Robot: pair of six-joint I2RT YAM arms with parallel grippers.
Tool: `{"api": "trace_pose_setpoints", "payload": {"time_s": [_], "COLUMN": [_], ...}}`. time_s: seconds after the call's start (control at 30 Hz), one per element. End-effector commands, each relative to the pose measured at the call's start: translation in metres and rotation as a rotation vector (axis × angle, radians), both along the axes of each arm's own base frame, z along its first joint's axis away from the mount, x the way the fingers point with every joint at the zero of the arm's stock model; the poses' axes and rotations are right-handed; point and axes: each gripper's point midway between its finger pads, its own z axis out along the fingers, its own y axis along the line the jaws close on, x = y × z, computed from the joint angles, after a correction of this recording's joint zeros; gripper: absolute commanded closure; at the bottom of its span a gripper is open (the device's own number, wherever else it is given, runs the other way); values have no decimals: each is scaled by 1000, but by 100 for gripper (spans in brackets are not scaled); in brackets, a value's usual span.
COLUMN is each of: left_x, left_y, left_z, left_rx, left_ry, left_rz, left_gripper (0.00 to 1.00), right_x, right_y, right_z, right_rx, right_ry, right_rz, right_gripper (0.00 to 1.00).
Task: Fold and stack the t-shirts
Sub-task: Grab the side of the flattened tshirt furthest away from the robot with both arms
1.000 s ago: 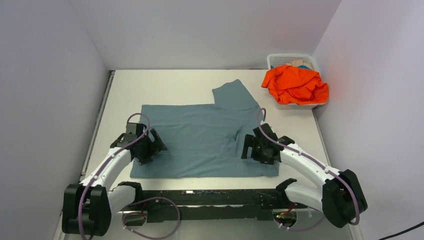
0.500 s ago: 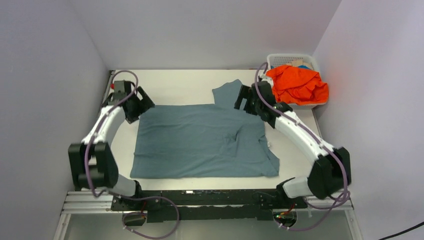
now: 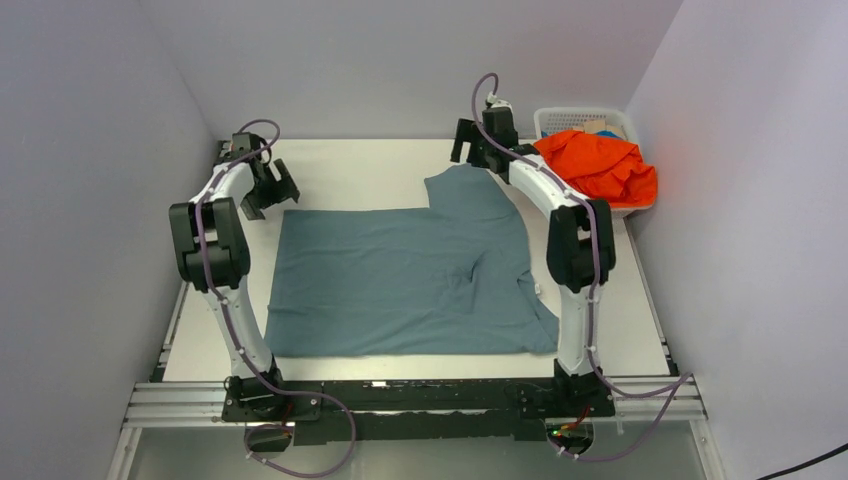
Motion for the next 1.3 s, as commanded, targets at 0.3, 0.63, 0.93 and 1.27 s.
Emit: {"api": "trace_pose_setpoints", "payload": {"time_s": [0.3,0.63,0.93,1.27], "left_x": [2,0,-12,-10], "left_y": [-37,-69,-54,-56], "left_z": [-32,-43,-45,-15], "left_rx": [-176,-174,-75,-66], "left_ry": [47,105,162,72], "left_rz": [-211,-297,-229,-255], "left_gripper": [10,40,100,100], "right_x": [92,103,82,63], "right_y": [31,30,31,22], "right_z": [-45,-88,-110,-128], "right_rx": [-11,-73,-237,-255], "right_ry": [-125,-102,-25,83], "right_rz": [56,63,92,72], "right_gripper": [0,0,8,55]}}
